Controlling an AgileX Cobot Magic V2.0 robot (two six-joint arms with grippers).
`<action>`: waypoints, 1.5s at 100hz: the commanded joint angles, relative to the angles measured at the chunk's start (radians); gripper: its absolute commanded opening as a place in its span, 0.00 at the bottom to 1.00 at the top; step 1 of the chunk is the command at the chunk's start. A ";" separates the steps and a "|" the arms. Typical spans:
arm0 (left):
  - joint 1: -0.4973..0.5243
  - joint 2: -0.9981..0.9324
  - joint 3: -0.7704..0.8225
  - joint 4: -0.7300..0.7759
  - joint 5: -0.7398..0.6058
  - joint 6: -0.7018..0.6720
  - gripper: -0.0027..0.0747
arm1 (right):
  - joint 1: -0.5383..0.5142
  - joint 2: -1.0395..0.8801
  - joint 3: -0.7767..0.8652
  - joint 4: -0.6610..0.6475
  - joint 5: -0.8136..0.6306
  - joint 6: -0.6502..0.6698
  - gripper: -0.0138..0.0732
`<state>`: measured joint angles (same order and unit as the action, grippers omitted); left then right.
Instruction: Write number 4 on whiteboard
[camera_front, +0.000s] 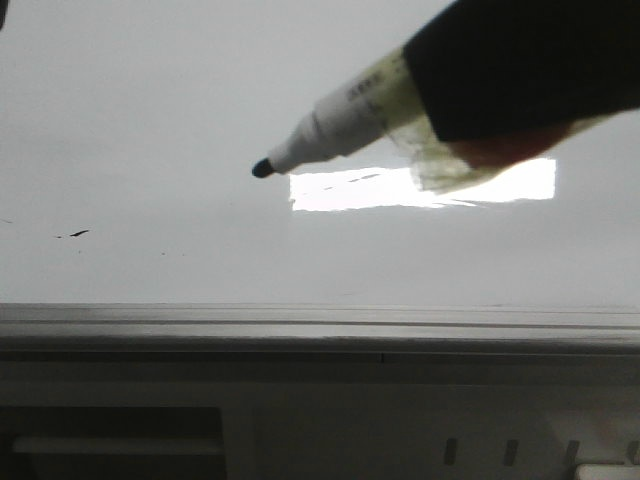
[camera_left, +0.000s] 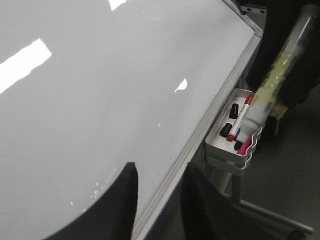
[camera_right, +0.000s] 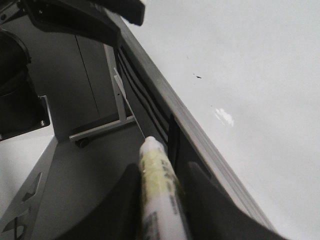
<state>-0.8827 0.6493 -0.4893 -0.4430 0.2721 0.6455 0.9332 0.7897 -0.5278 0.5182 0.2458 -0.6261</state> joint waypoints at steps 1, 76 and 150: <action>0.001 -0.052 0.046 -0.042 -0.155 -0.095 0.10 | 0.000 -0.023 0.010 0.016 -0.141 -0.003 0.11; 0.001 -0.101 0.131 -0.172 -0.364 -0.094 0.01 | -0.179 0.111 -0.022 0.007 -0.364 -0.003 0.11; 0.001 -0.101 0.131 -0.156 -0.375 -0.092 0.01 | -0.209 0.230 -0.091 -0.011 -0.442 -0.017 0.11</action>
<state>-0.8827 0.5489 -0.3307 -0.6029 -0.0341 0.5615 0.7431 1.0281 -0.5838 0.5200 -0.1232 -0.6337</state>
